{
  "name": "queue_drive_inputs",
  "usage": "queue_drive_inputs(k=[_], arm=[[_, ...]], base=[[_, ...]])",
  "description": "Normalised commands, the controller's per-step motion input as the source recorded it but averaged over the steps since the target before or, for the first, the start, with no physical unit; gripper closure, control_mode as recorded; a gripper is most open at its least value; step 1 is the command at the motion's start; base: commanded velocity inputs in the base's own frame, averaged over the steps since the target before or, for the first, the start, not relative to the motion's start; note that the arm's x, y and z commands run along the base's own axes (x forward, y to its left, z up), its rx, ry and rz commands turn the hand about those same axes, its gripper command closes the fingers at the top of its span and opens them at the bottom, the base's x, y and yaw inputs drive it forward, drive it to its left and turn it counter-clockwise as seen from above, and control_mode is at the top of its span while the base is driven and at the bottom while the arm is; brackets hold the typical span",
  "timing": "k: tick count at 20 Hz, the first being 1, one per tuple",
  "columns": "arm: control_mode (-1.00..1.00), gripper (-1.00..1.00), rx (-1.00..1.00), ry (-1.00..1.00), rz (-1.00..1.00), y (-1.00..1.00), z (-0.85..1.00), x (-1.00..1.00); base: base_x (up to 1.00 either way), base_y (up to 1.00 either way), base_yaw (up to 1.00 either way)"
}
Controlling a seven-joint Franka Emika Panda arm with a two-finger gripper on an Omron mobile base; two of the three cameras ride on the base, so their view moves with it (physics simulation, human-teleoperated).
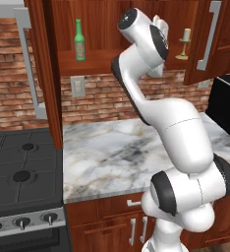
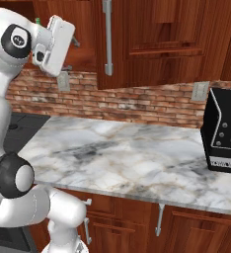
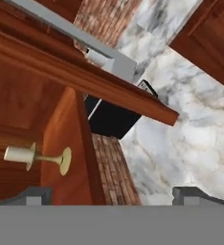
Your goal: Get the candle and the beer from the cabinet and move them to the dining counter.
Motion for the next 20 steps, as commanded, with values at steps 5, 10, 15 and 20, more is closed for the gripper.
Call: queue_drive_inputs(k=[5,10,15,20], arm=[[-1.0,-1.0,0.11,-0.42,0.01,-0.12,-0.26,0.33],[-1.0,-1.0,0.05,-0.36,0.0,-0.12,-0.23,0.37],[-1.0,-1.0,0.0,-0.27,-0.03,-0.01,-0.19,0.41],[-1.0,-1.0,0.01,-0.24,-0.13,0.12,-0.1,0.36]], base=[[0.0,0.0,0.0],[0.0,0.0,0.0],[0.0,0.0,0.0],[0.0,0.0,0.0]])
